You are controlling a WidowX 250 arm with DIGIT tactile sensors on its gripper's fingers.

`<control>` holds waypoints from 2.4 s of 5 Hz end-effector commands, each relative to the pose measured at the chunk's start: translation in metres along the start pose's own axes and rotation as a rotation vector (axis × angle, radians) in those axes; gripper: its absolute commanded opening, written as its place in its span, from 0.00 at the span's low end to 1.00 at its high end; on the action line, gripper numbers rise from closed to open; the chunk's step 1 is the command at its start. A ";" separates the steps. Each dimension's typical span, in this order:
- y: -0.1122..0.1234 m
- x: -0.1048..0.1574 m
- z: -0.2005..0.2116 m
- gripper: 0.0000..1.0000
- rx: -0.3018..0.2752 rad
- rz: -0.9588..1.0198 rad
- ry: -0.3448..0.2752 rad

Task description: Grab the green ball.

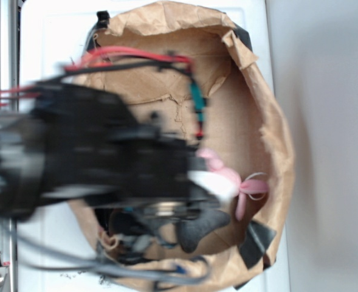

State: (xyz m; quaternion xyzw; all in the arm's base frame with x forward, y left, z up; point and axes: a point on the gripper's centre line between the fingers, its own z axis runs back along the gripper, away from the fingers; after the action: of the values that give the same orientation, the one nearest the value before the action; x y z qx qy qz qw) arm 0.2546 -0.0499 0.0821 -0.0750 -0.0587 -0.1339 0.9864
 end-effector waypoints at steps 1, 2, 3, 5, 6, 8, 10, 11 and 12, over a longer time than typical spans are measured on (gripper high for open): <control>-0.022 -0.027 0.034 0.00 0.017 -0.011 -0.089; -0.026 -0.028 0.044 1.00 0.016 0.005 -0.087; -0.028 -0.027 0.047 1.00 0.025 -0.025 -0.095; -0.028 -0.027 0.047 1.00 0.025 -0.025 -0.095; -0.028 -0.027 0.047 1.00 0.025 -0.025 -0.095; -0.024 -0.010 0.032 1.00 0.055 -0.010 -0.058; -0.012 0.021 0.020 1.00 0.060 0.020 -0.006; -0.007 0.029 0.012 1.00 0.072 0.039 0.021; -0.011 0.028 0.005 1.00 0.052 -0.013 0.032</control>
State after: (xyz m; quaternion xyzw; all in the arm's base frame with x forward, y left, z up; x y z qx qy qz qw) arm 0.2757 -0.0625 0.0827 -0.0492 -0.0273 -0.1335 0.9895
